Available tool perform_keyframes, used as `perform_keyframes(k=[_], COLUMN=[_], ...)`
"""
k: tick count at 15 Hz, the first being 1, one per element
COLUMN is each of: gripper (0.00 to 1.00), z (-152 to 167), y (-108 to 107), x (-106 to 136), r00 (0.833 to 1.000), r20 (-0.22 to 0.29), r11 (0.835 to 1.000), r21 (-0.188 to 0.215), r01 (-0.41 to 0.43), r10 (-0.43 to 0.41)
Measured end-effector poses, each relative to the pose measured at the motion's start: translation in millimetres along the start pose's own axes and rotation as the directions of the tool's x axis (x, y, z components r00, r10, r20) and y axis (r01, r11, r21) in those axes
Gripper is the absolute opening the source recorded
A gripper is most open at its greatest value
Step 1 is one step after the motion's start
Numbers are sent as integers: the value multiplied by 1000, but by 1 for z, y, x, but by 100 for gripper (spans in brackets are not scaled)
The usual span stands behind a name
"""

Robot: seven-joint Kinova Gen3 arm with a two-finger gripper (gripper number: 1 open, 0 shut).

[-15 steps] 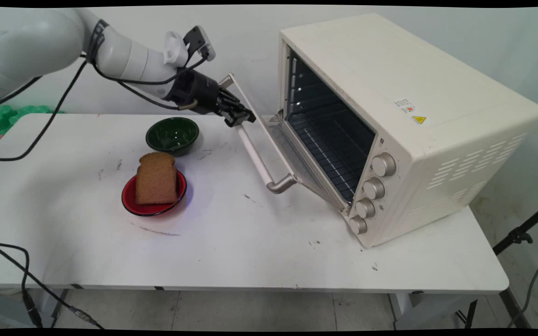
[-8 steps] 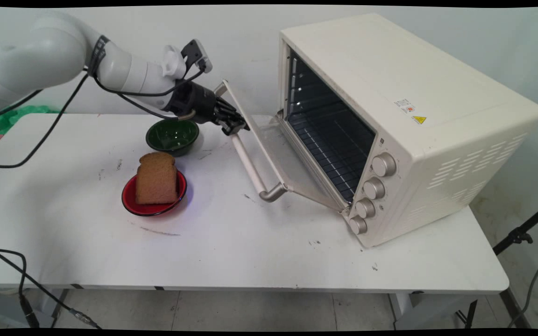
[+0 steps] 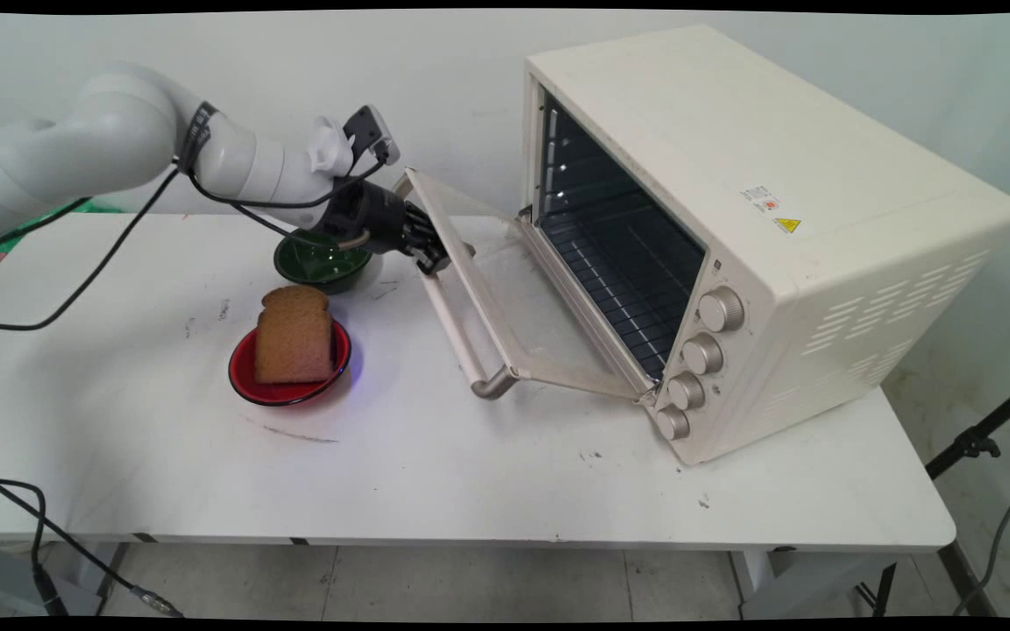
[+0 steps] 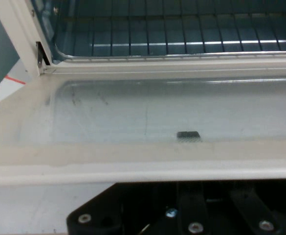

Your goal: Open the oven

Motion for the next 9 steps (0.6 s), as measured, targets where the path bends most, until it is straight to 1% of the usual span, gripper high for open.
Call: perform_keyframes(k=[9], gripper=[0], z=[14], y=[-7], x=[-26], r00=[1000], r20=[-11], r11=[1000], r21=[-12], r01=[27], r10=[-27])
